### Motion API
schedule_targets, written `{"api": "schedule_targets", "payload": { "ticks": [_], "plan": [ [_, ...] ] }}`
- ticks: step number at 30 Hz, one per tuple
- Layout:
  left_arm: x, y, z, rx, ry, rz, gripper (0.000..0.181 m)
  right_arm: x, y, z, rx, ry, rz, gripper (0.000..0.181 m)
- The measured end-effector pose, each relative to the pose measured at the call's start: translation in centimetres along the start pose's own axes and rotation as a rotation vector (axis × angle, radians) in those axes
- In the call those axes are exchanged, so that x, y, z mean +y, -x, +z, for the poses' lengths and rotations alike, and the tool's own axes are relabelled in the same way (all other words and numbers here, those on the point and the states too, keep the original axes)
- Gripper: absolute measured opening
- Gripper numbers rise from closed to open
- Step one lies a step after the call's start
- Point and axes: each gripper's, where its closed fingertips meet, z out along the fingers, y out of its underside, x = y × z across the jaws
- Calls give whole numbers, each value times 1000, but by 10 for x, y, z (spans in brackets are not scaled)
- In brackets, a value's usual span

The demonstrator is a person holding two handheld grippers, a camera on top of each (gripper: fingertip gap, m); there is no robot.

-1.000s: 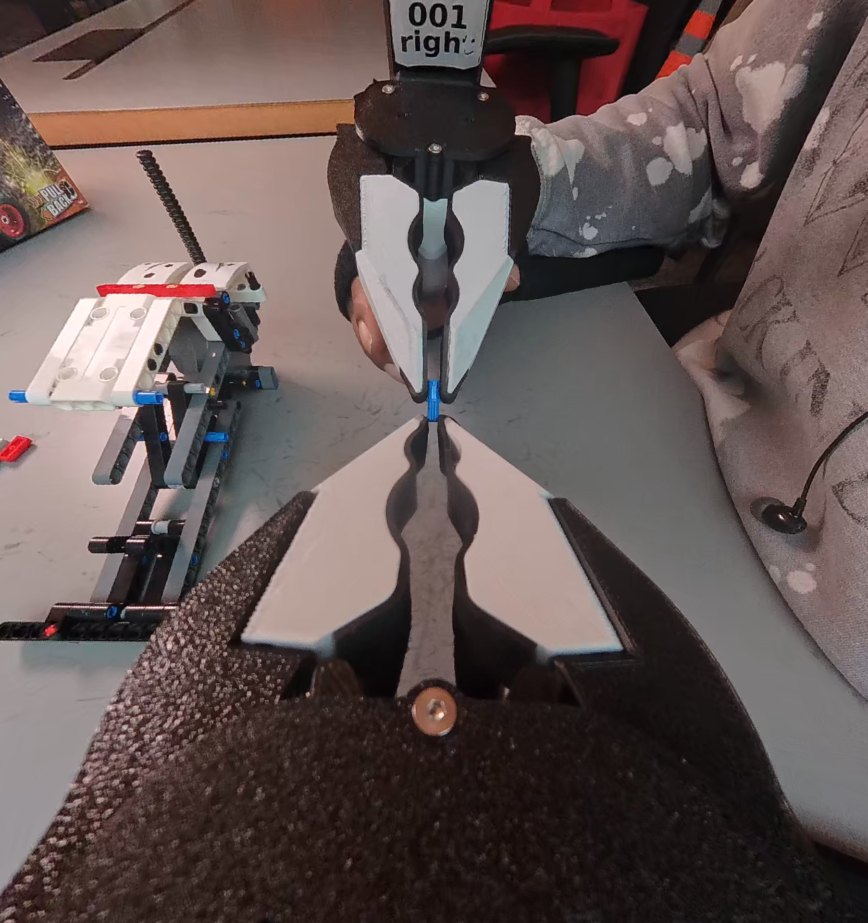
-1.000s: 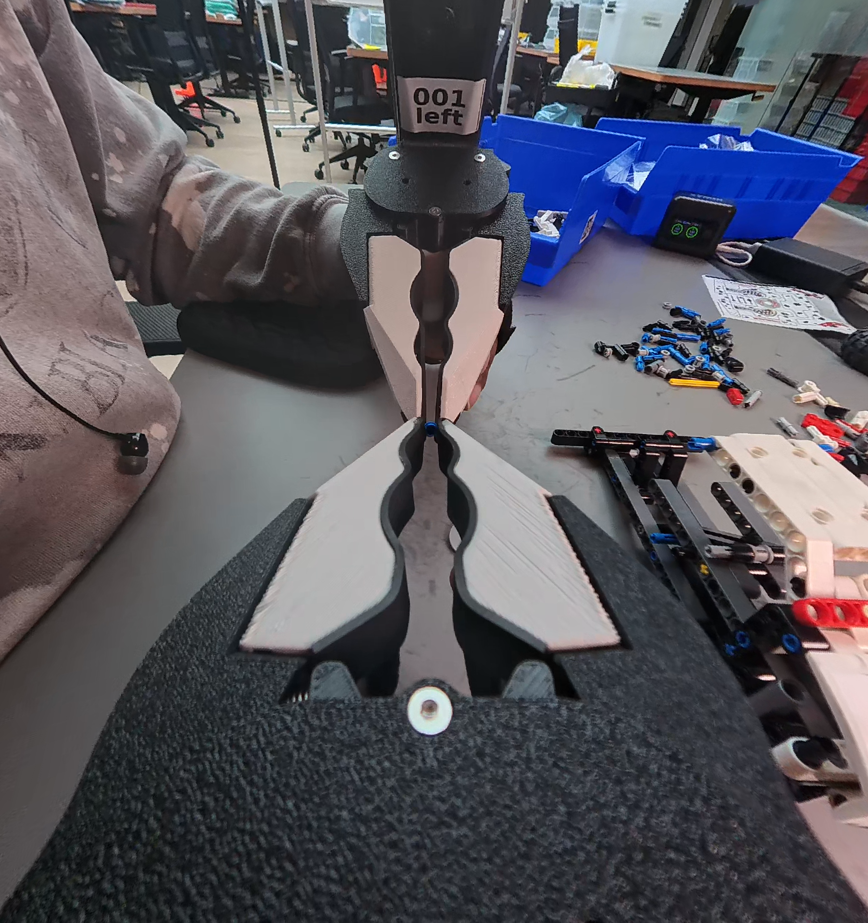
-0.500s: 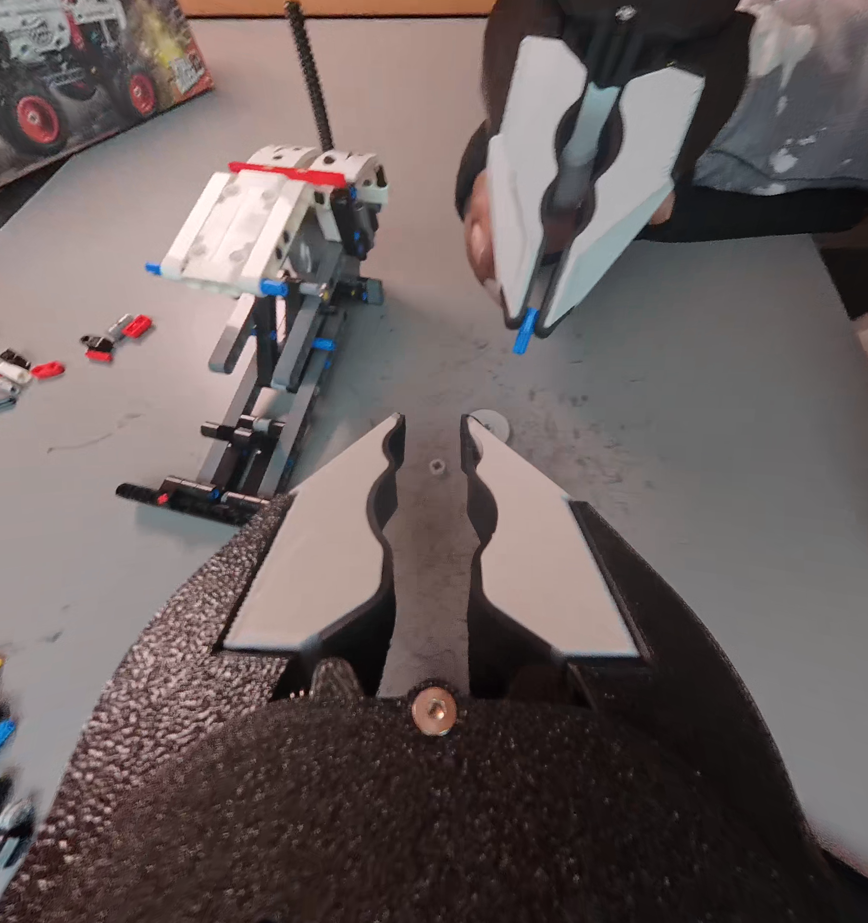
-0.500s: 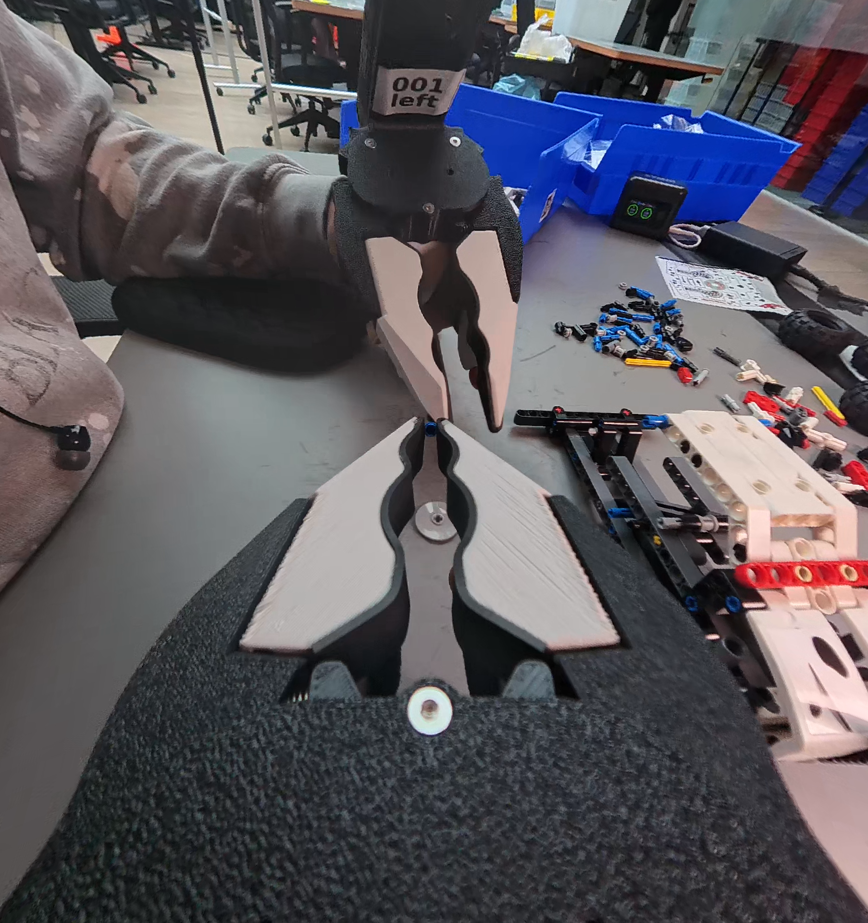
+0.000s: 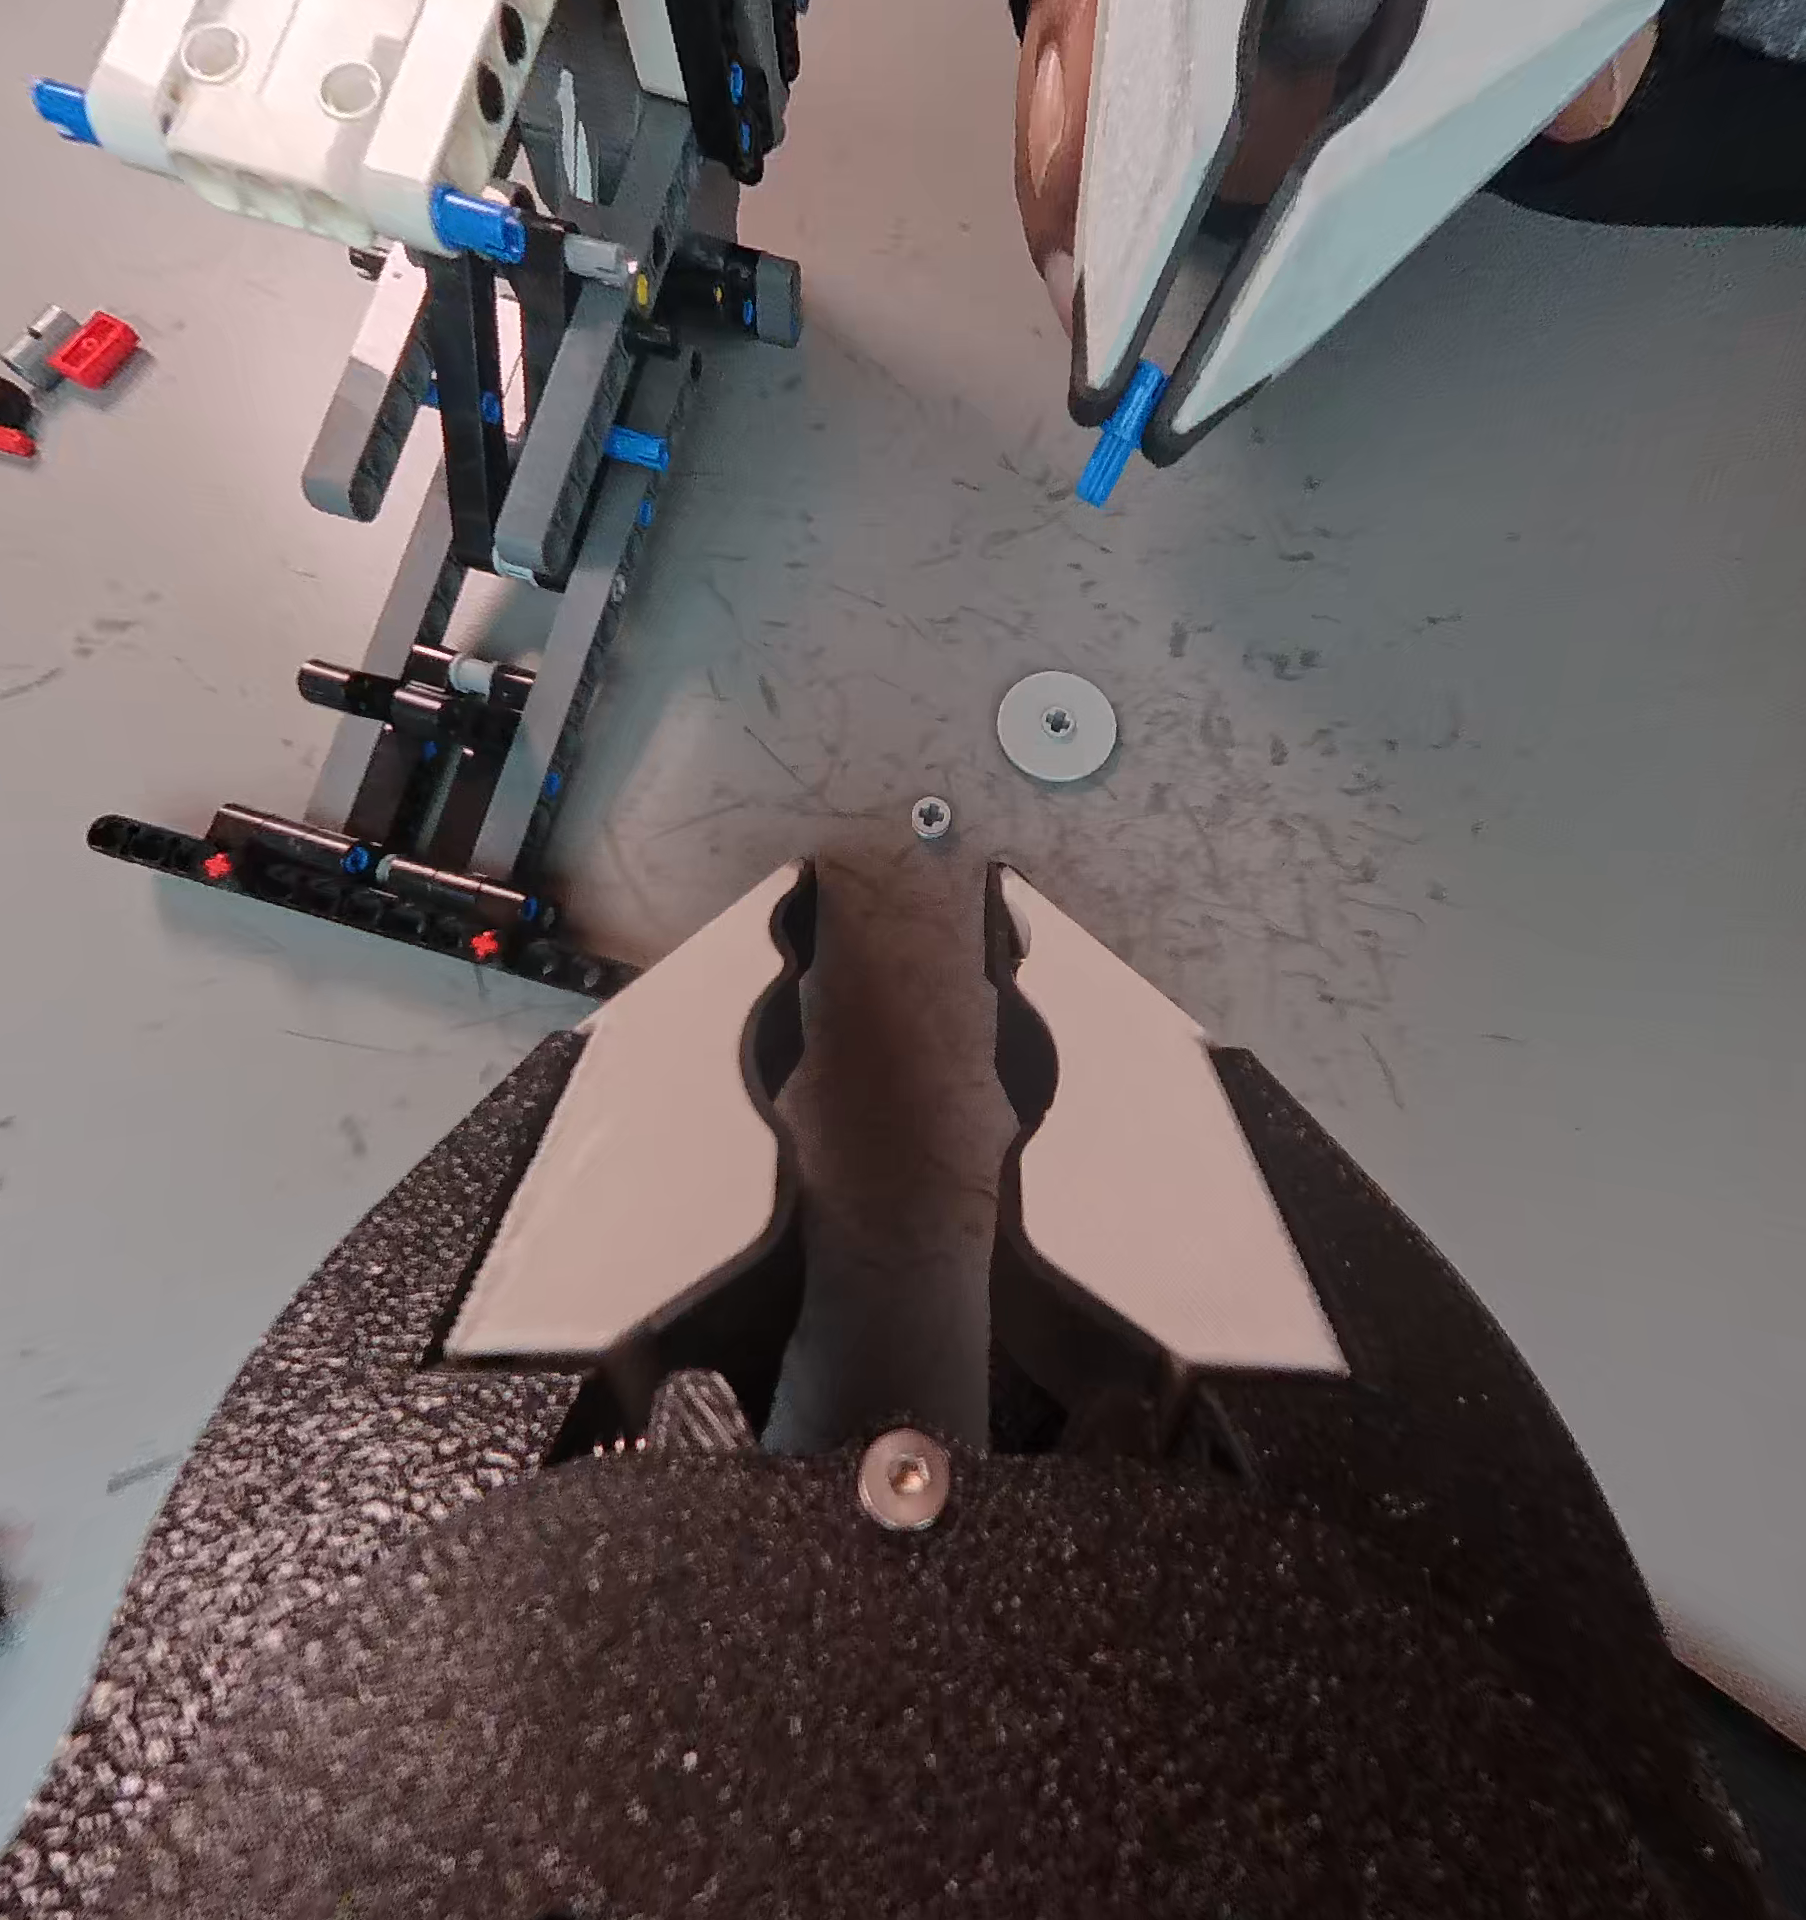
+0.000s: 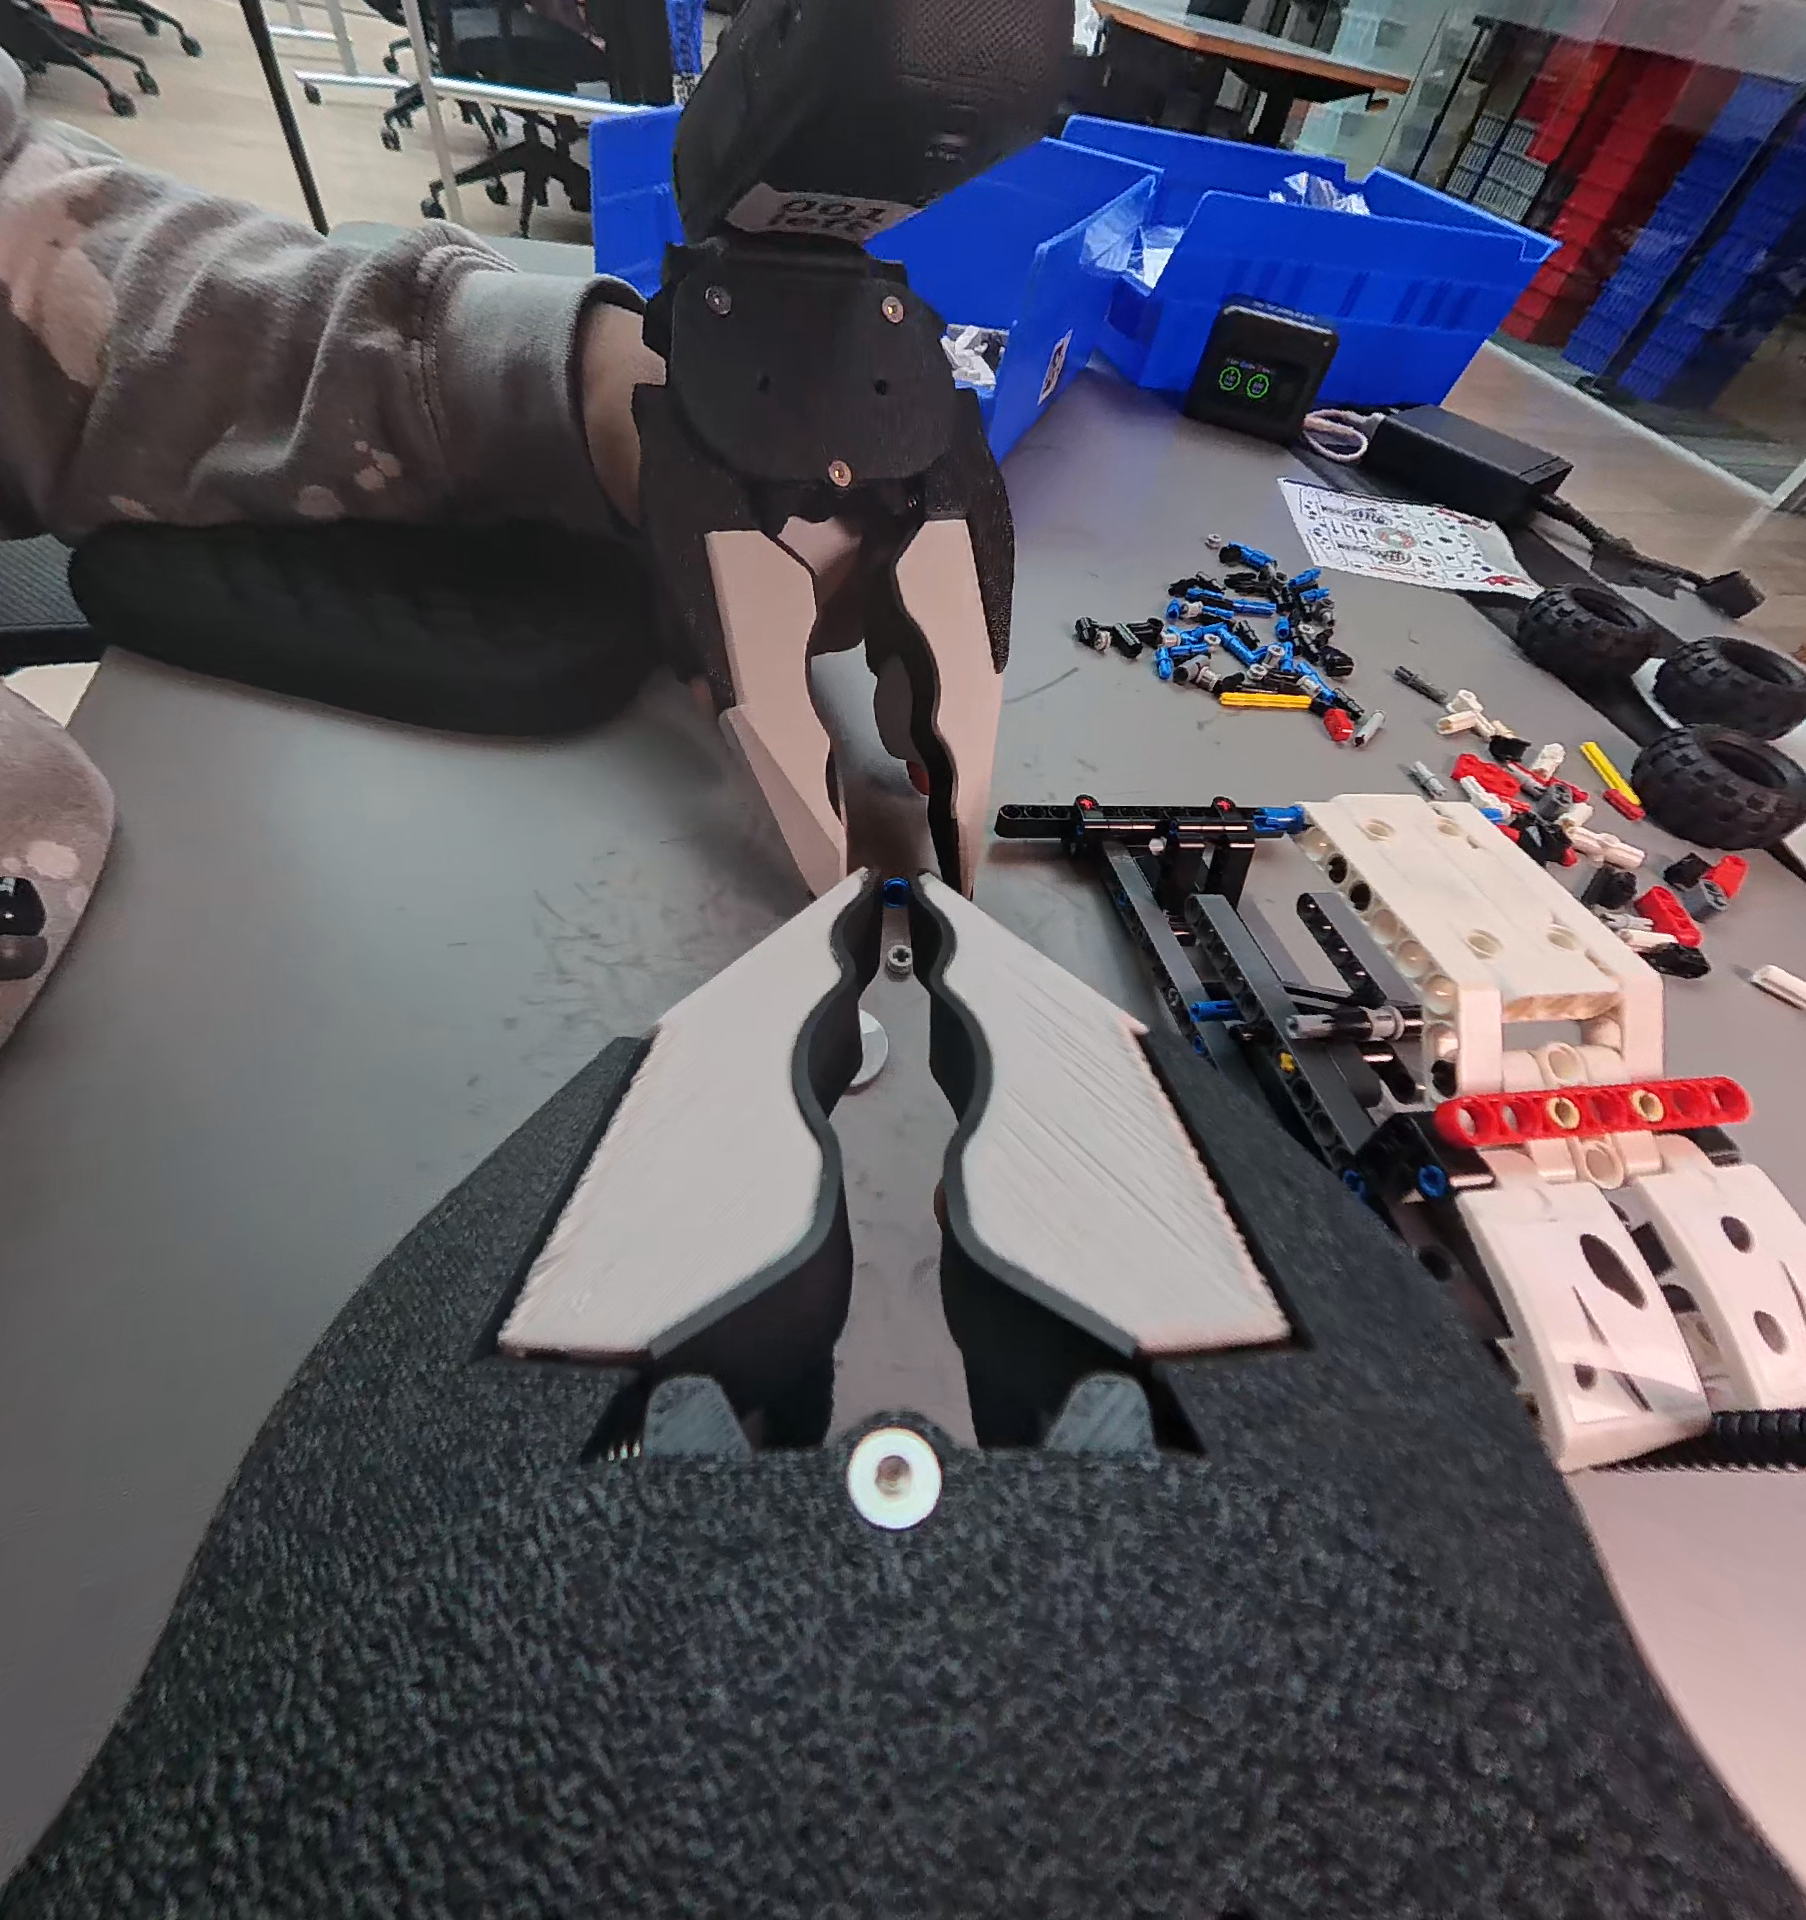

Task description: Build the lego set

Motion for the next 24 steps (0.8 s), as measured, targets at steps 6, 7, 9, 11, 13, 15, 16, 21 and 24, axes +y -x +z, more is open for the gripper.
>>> {"api": "schedule_targets", "payload": {
  "ticks": [6, 7, 9, 11, 13, 15, 16, 21, 24],
  "plan": [
    [0, 1, 2, 4, 9, -18, 30, 0, -5, 0, 17, -5, 27, 4],
    [0, 0, 2, 6, 8, -21, 30, 0, -6, 0, 19, -5, 32, 4],
    [-1, 0, 2, 12, 7, -28, 31, 0, -7, 0, 21, -3, 39, 4],
    [-2, -1, 3, 24, 6, -39, 31, 0, -7, 0, 22, -1, 41, 4],
    [-3, -1, 4, 34, 5, -47, 30, 0, -8, 0, 22, -1, 44, 4],
    [-3, 0, 4, 37, 4, -56, 28, 0, -8, 0, 23, -2, 48, 4],
    [-3, 1, 4, 34, 4, -60, 26, 0, -8, 0, 23, -2, 51, 4],
    [-4, 6, 5, -9, 10, -33, 16, 2, -8, 1, 21, 10, 50, 4],
    [-4, 4, 6, -12, 12, -1, 10, 3, -6, 3, 20, 23, 36, 5]
  ]
}}
